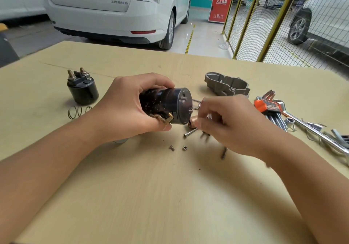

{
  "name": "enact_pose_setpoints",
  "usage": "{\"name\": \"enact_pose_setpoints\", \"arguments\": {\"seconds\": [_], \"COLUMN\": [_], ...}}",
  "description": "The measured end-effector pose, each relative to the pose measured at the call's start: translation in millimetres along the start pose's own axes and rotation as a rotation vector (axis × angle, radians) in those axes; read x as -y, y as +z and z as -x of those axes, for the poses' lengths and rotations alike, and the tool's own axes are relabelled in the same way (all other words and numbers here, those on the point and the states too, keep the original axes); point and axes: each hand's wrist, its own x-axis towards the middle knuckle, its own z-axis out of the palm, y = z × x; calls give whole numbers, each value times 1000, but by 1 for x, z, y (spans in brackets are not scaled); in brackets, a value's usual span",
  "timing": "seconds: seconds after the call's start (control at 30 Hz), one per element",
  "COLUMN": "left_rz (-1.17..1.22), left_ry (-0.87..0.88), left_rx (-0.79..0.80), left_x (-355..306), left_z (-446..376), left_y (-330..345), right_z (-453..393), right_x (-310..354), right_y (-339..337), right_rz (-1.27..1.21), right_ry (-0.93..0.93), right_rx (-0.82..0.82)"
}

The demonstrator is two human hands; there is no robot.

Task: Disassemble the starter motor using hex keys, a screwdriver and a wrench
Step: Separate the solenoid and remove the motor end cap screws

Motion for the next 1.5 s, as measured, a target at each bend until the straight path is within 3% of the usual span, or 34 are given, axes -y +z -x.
{"name": "enact_pose_setpoints", "arguments": {"seconds": [0.1,0.23,0.67,0.83,0.97,1.03,1.3,1.5], "left_rz": [-4,-6,-3,-5,-8,-6,-45,-390], "left_ry": [6,19,32,40,43,48,65,100], "left_rx": [-2,-1,-14,-14,-8,-3,39,151], "left_x": [1,2,5,6,5,4,-3,-2], "left_z": [-1,-1,-1,-1,-1,0,0,-3], "left_y": [0,0,1,1,1,1,2,5], "right_z": [2,3,3,3,4,1,-14,-12], "right_x": [7,16,11,11,16,24,35,36], "right_y": [2,8,-5,-8,-9,0,27,26], "right_rz": [190,235,77,72,-190,-158,-32,-57], "right_ry": [-45,-73,-59,-92,-55,-122,-164,-160], "right_rx": [144,238,354,302,-97,-201,-236,-265]}}
